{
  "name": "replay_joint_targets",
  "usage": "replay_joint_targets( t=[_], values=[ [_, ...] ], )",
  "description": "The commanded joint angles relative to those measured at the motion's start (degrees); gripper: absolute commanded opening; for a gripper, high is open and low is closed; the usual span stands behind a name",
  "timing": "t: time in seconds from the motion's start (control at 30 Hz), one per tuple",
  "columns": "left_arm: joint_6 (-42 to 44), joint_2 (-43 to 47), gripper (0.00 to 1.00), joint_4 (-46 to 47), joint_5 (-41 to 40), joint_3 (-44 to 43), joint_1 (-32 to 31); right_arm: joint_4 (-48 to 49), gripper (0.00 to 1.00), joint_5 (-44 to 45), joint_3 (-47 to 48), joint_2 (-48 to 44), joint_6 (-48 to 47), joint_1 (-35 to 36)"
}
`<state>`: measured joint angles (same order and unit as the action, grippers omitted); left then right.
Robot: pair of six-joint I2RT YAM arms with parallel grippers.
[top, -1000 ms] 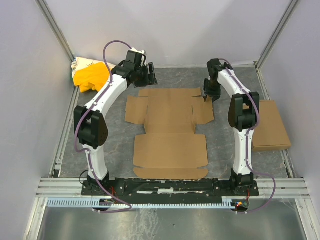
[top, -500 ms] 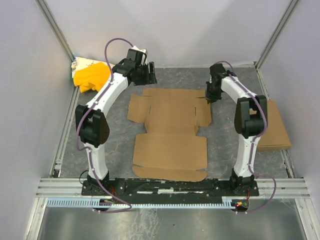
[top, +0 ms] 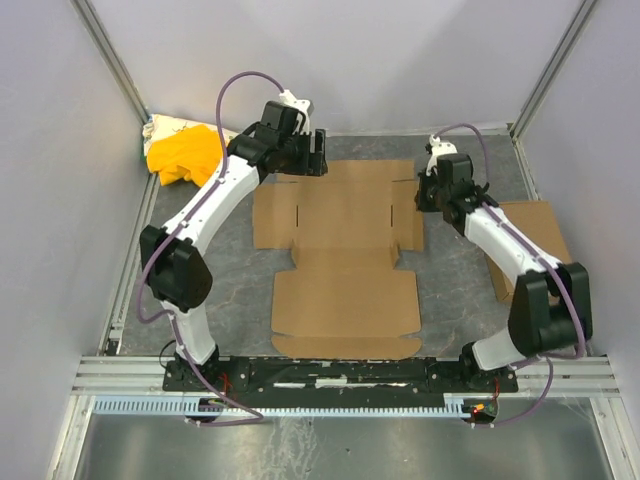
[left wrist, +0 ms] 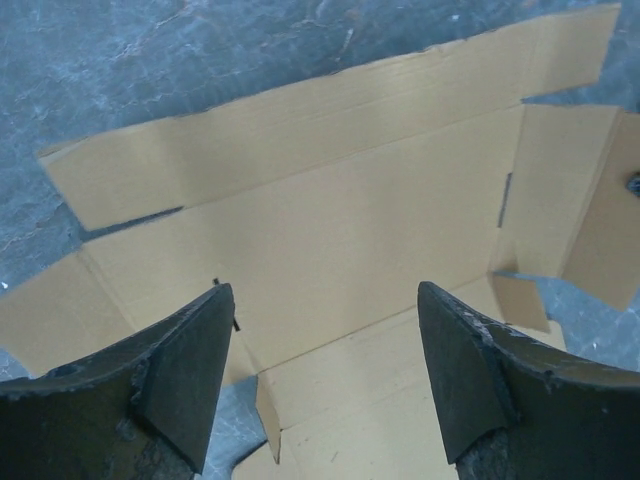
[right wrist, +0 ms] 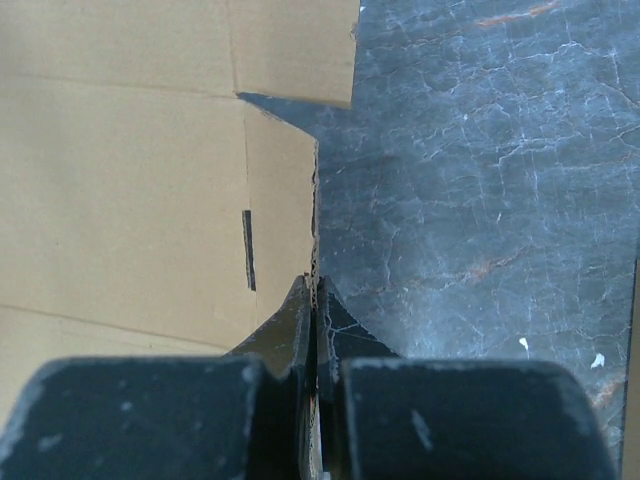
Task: Fold the paper box
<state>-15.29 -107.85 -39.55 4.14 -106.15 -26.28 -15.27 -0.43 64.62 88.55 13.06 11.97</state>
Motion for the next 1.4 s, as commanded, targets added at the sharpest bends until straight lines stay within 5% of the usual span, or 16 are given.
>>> replay_joint_targets(
  t=[0.0, 0.4, 0.57, 1.2, 1.37],
  values=[
    [5.8, 8.7, 0.82, 5.4, 0.2, 4.2, -1.2, 14.8, 0.02, -1.7, -10.3, -10.7, -5.8, 1.7],
    [23.8, 27.8, 0.85, 28.4, 7.7, 30.7, -4.2, 24.5, 0.02, -7.6, -29.0, -31.0, -5.4, 2.5],
    [30.9, 29.9, 0.80, 32.4, 12.4, 34.8, -4.4, 29.2, 0.02, -11.1, -34.5, -37.5, -4.7, 2.5],
    [44.7, 17.6, 0.80, 23.4, 24.5, 25.3, -3.4, 27.1, 0.02, -13.0, -43.1, -50.1, -4.3, 2.5],
    [46.0, 15.9, 0.69, 22.6, 24.3, 25.4, -3.3, 27.4, 0.02, -12.9, -43.2, -49.7, -4.3, 2.6]
  ],
)
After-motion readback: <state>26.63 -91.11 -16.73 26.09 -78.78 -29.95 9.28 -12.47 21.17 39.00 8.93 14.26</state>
